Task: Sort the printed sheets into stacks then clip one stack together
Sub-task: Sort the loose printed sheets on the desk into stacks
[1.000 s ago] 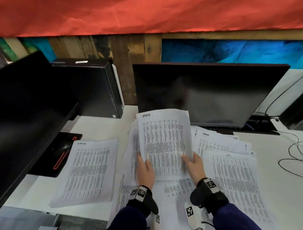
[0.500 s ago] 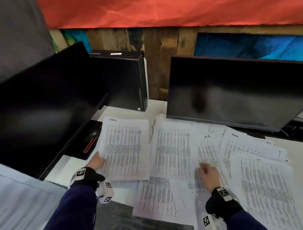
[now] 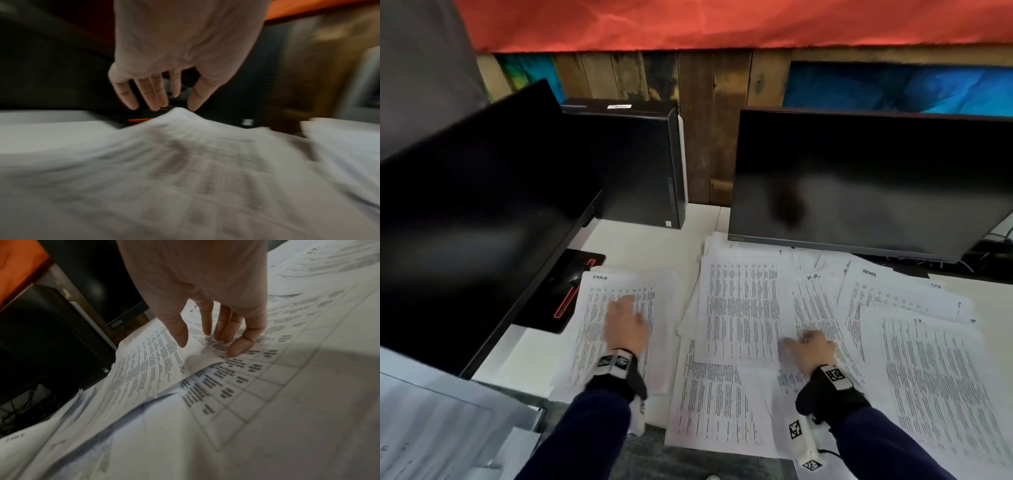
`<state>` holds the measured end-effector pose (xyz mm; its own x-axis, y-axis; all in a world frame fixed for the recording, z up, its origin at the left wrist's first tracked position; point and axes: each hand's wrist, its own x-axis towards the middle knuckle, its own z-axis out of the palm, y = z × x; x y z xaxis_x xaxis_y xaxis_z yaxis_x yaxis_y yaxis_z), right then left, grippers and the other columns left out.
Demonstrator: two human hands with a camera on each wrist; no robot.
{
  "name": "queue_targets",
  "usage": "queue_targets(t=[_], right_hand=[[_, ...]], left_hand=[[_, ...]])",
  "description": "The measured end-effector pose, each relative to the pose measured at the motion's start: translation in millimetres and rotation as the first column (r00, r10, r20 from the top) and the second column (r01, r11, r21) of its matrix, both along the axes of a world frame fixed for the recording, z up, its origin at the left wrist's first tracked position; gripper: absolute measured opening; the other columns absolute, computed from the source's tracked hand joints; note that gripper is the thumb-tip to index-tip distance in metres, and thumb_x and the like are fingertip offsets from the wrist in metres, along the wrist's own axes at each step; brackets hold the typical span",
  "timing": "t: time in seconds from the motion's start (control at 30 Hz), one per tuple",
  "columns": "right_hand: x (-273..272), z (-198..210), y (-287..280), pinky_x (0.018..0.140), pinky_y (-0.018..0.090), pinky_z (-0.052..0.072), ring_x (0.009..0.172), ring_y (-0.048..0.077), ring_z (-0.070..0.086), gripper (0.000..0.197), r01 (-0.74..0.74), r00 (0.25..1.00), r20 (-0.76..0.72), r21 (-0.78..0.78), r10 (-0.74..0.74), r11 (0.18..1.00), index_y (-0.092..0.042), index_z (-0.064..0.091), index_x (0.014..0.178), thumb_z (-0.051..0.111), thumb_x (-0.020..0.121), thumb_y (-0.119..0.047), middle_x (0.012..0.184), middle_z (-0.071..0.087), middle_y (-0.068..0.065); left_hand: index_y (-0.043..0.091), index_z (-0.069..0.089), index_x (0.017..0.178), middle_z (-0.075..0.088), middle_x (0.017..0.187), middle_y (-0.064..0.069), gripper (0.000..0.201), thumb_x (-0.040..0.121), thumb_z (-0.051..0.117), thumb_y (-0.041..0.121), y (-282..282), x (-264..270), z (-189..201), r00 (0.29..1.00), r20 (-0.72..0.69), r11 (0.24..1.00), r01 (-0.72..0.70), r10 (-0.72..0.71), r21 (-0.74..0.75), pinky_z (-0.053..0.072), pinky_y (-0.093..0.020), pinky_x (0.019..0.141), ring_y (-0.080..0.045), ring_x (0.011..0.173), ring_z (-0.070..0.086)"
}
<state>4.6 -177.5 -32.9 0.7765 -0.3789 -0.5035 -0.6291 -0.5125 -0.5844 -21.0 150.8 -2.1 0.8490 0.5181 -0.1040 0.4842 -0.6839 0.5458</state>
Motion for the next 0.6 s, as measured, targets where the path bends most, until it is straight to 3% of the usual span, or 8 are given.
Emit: queue_targets(t=[0.1,0.17,0.23,0.3,0.37,0.47,0.53,0.6], right_hand=[[2,-2,13,0.096,0.041,0.046,0.115,0.037,0.050,0.082,0.098,0.994,-0.054,0.037,-0.096,0.995,0.000,0.038,0.132,0.079,0.069,-0.033,0.133,0.044,0.020],[2,-7,25,0.098,0.048,0.047,0.118,0.038,0.052,0.096,0.095,0.991,-0.097,-0.010,-0.096,0.995,-0.001,0.032,0.136,0.080,0.063,-0.038,0.133,0.047,0.020],[0,-12,31,0.095,0.048,0.048,0.111,0.035,0.056,0.086,0.027,0.987,-0.153,-0.111,-0.044,0.993,-0.002,0.043,0.129,0.075,0.063,-0.046,0.127,0.051,0.018],[-1,-12,33,0.093,0.044,0.049,0.103,0.032,0.058,0.060,-0.020,0.979,-0.204,-0.112,-0.003,0.993,-0.006,0.055,0.113,0.067,0.068,-0.044,0.118,0.054,0.015],[2,-13,29,0.088,0.042,0.052,0.100,0.034,0.061,0.042,-0.003,0.985,-0.172,0.050,0.011,0.999,-0.002,0.059,0.111,0.062,0.079,-0.029,0.113,0.059,0.017],[2,-7,1,0.066,0.038,0.056,0.093,0.036,0.064,0.032,0.128,0.992,-0.060,0.329,-0.115,0.936,0.006,0.058,0.112,0.060,0.083,-0.008,0.101,0.065,0.020],[-4,0,-31,0.059,0.033,0.050,0.087,0.034,0.062,0.034,0.135,0.991,-0.031,0.291,-0.131,0.947,0.004,0.058,0.110,0.064,0.080,-0.011,0.094,0.063,0.018],[-13,8,-62,0.068,0.034,0.051,0.087,0.032,0.061,0.033,0.143,0.990,-0.031,0.183,-0.139,0.973,0.002,0.061,0.104,0.068,0.078,-0.018,0.093,0.065,0.017]], left_hand=[[0.013,0.045,0.129,0.043,0.131,-0.012,0.035,0.094,0.050,0.016,-55,12,-12,0.972,-0.010,0.962,0.229,-0.233,-0.149,0.044,-0.036,0.101,-0.025,0.114,0.053],[0.011,0.038,0.136,0.041,0.134,-0.013,0.043,0.096,0.048,0.023,-77,17,-20,0.956,-0.101,0.936,0.243,-0.275,-0.255,0.041,-0.036,0.105,-0.026,0.119,0.050],[0.009,0.034,0.140,0.040,0.138,-0.014,0.050,0.096,0.046,0.028,-88,21,-25,0.946,-0.184,0.930,0.203,-0.268,-0.307,0.038,-0.038,0.107,-0.028,0.125,0.046],[0.009,0.033,0.141,0.040,0.139,-0.014,0.051,0.095,0.045,0.028,-92,25,-28,0.947,-0.219,0.929,0.152,-0.235,-0.336,0.038,-0.037,0.107,-0.028,0.126,0.044],[0.010,0.037,0.138,0.045,0.135,-0.013,0.045,0.096,0.043,0.027,-95,26,-28,0.955,-0.215,0.936,0.127,-0.205,-0.328,0.041,-0.035,0.101,-0.028,0.121,0.049],[0.010,0.046,0.128,0.053,0.126,-0.013,0.036,0.096,0.043,0.026,-99,25,-26,0.973,-0.158,0.964,0.128,-0.168,-0.234,0.046,-0.035,0.096,-0.028,0.112,0.056],[0.012,0.049,0.123,0.054,0.122,-0.012,0.031,0.095,0.044,0.025,-107,25,-26,0.970,-0.145,0.960,0.159,-0.196,-0.232,0.046,-0.034,0.095,-0.027,0.110,0.057],[0.011,0.049,0.122,0.053,0.122,-0.012,0.029,0.095,0.046,0.021,-119,23,-25,0.960,-0.150,0.945,0.189,-0.235,-0.267,0.045,-0.034,0.095,-0.027,0.111,0.056]])
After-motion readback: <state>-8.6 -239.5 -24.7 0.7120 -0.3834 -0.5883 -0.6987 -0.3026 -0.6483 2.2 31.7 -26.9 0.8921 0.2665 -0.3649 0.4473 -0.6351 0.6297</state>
